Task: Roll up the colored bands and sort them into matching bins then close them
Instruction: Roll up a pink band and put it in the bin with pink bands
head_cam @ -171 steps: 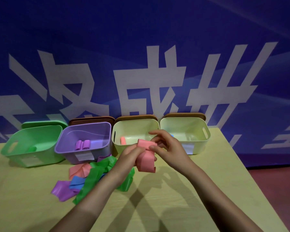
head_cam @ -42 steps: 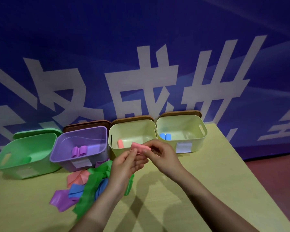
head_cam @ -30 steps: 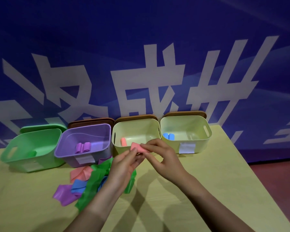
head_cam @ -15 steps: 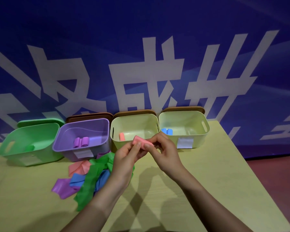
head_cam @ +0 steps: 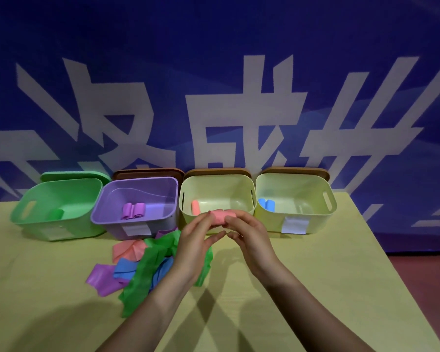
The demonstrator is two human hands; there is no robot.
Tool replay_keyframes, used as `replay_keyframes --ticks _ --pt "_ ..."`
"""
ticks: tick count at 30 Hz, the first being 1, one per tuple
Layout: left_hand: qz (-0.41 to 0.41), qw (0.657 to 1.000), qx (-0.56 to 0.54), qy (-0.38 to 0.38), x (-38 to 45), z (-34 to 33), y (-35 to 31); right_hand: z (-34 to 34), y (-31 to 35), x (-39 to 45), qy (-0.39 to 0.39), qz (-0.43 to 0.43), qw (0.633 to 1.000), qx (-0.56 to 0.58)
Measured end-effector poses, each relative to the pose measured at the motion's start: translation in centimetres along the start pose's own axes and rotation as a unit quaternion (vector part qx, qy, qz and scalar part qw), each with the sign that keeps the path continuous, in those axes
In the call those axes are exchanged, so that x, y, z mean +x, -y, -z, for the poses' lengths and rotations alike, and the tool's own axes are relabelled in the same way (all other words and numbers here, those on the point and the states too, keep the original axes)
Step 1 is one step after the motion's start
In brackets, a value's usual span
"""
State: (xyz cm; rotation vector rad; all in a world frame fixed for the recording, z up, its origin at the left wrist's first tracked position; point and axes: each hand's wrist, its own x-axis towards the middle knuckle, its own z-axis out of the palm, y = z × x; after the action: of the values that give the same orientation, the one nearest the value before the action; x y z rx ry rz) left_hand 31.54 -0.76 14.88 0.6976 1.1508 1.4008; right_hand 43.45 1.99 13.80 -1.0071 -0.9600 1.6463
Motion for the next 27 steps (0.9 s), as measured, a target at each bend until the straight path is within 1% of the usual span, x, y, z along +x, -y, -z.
replay_keyframes --ticks 3,6,9,10,13,15,17,19,20,22,23,24,27 --pt "0.020 0.998 0.052 0.008 1.7 0.6 -0.5 0.0 0.1 1.7 -0.011 0.006 1.000 -0.012" --pt "0.015 0.996 0.084 -0.009 3.6 1.0 -0.9 -0.3 0.2 3.5 0.006 0.008 1.000 -0.012" --pt "0.006 0.998 0.058 -0.030 5.6 1.1 -0.6 -0.9 0.1 5.7 -0.011 -0.012 0.999 0.028" --pt "0.003 0.998 0.037 -0.041 6.4 1.0 -0.3 -1.1 0.0 6.5 -0.017 -0.012 1.000 0.019" --pt "0.012 0.996 -0.015 -0.086 9.1 0.9 0.5 -1.9 -0.5 9.2 -0.027 -0.020 0.998 -0.052" --pt "0.024 0.994 -0.002 -0.103 11.2 1.4 0.7 -2.1 -1.0 11.4 -0.047 -0.041 0.994 -0.092" --pt "0.038 0.993 0.055 -0.098 13.4 2.5 0.8 -2.3 -1.5 13.7 -0.054 -0.054 0.989 -0.128" --pt "0.050 0.987 0.135 -0.075 15.7 3.8 1.1 -2.4 -2.2 15.9 -0.054 -0.077 0.982 -0.165" --pt "0.049 0.978 0.195 -0.055 16.9 4.5 1.2 -2.4 -2.6 17.0 -0.054 -0.090 0.977 -0.186" --pt "0.029 0.947 0.320 -0.022 19.4 5.9 1.8 -2.4 -3.6 19.5 -0.063 -0.118 0.964 -0.231" --pt "0.009 0.930 0.366 -0.029 20.4 6.6 2.1 -2.1 -4.4 20.8 -0.073 -0.132 0.955 -0.256" --pt "-0.013 0.916 0.398 -0.052 21.2 7.3 2.4 -1.9 -5.1 22.1 -0.084 -0.146 0.945 -0.279" --pt "-0.072 0.881 0.448 -0.133 22.4 9.4 3.1 -1.2 -7.9 25.4 -0.096 -0.184 0.912 -0.354"
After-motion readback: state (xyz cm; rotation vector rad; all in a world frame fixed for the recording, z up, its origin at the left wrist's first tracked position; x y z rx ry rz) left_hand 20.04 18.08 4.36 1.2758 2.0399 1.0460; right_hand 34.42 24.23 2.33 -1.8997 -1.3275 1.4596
